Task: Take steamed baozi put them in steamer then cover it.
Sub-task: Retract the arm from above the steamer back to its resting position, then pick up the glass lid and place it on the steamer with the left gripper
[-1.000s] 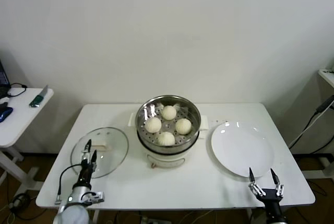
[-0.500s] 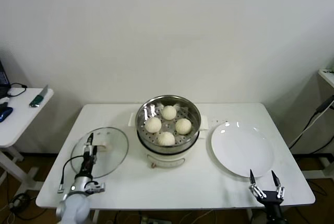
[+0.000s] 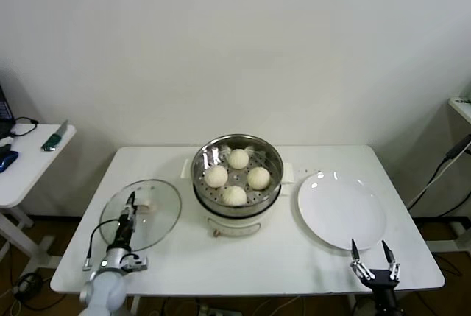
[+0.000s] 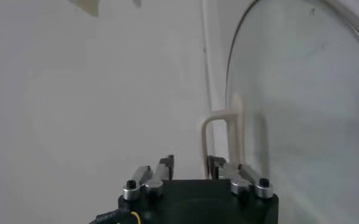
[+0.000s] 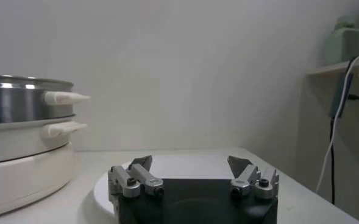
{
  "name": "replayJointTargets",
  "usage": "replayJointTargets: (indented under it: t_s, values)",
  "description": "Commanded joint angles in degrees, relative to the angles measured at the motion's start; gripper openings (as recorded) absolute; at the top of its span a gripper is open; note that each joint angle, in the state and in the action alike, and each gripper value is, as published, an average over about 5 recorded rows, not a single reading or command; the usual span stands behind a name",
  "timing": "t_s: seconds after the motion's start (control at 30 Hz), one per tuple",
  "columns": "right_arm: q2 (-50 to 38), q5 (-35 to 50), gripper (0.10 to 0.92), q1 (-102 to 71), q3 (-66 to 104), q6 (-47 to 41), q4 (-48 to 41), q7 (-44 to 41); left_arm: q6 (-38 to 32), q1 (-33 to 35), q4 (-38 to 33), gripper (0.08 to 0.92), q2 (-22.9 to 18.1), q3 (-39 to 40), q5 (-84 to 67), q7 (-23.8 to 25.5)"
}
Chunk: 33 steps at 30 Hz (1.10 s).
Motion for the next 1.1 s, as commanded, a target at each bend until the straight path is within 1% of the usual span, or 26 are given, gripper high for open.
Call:
replayJointTargets:
  t_s: [0.03, 0.13, 0.23, 0.33, 0.57, 0.63, 0.8, 0.97, 1.1]
  values:
    - [0.07, -0.6, 0.823, 0.14, 0.03, 0.31, 0.03, -0.09, -0.22, -0.18, -0.21, 0.368, -0.02, -0.11, 0.03, 0.08]
    - [0.16, -1.02, 0.823, 0.2, 0.01, 0.61, 0.0, -0.11, 0.02, 0.48, -2.1, 0.281, 0.07, -0.08, -1.2, 0.5]
    - [0.18, -1.21, 0.823, 0.14, 0.02, 0.84, 0.12, -0.12, 0.6, 1.49, -5.45, 0.195, 0.61, 0.19, -3.74, 1.52]
    - [0.01, -1.46, 0.823, -0.01, 0.2, 1.12, 0.21, -0.14, 1.48, 2.98, -10.56, 0.142, 2.16, 0.53, -6.82, 3.09]
    - [-0.68, -1.73, 0.823, -0.36, 0.61, 1.56, 0.27, -0.16, 7.47, 7.67, -24.91, 0.135, 9.19, 1.61, -17.8, 10.46]
    - [-0.74, -1.94, 0.823, -0.32, 0.65, 1.49, 0.33, -0.16, 10.48, 9.01, -28.67, 0.135, 11.12, 2.15, -21.73, 12.93]
    - [-0.84, -2.97, 0.823, -0.04, 0.83, 0.99, 0.34, 0.26, 20.99, 12.05, -38.48, 0.135, 15.75, 4.24, -31.72, 19.48]
    - [-0.93, -3.97, 0.823, 0.18, 0.7, 0.71, 0.09, 0.63, 27.61, 11.72, -44.97, 0.135, 17.82, 6.69, -32.29, 23.9]
    - [-0.92, -4.75, 0.823, 0.38, 0.41, 0.72, 0.0, 0.71, 32.95, 9.67, -48.26, 0.135, 18.47, 10.93, -31.18, 26.95]
